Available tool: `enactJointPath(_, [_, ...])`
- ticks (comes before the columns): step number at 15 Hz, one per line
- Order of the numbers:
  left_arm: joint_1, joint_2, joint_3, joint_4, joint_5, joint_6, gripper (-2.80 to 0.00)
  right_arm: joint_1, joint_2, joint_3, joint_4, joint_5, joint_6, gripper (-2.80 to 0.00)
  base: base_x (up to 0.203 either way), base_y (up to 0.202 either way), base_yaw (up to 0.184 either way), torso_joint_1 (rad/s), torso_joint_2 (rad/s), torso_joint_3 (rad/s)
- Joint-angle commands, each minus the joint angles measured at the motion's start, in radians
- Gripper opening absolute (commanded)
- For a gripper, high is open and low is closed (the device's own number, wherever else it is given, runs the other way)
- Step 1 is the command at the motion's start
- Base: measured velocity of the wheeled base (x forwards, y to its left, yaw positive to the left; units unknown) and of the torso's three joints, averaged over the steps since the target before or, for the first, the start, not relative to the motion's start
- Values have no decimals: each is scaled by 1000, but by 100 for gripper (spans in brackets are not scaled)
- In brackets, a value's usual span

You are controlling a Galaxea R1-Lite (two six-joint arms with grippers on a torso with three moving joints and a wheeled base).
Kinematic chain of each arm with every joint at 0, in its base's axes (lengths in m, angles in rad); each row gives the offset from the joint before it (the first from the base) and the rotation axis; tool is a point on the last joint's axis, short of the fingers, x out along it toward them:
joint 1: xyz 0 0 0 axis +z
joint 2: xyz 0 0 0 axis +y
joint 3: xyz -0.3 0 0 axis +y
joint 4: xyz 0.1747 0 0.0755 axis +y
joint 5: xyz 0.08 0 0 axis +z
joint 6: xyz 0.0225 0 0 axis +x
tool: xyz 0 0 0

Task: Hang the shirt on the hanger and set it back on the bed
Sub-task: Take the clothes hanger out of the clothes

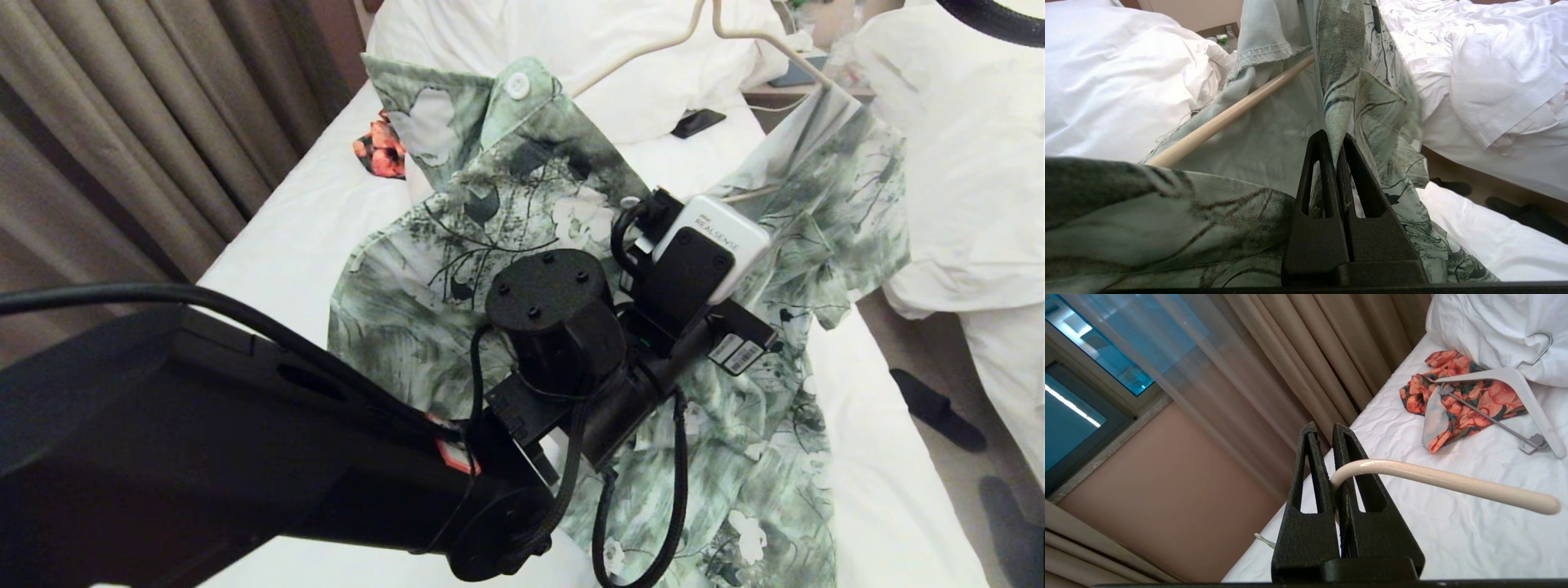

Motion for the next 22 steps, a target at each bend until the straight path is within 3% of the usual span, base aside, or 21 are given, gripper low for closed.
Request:
enactJointPath(1, [-1, -1, -2, -5, 1, 3, -280, 1, -2, 0, -1, 0, 2, -280, 0, 0, 0, 0, 0, 0])
enactJointPath(8, [-14, -70, -3, -5, 8, -17, -280, -3, 2, 1, 2, -5, 2, -280, 0, 0, 0, 0, 0, 0])
enactJointPath(15, [-17, -186, 11, -5, 71, -43, -280, -4, 9, 6, 2, -9, 0, -280, 0, 0, 0, 0, 0, 0])
enactJointPath(22, [-45, -304, 185, -8, 87, -86, -280, -27, -2, 3, 0, -10, -3, -280, 0, 0, 0, 0, 0, 0])
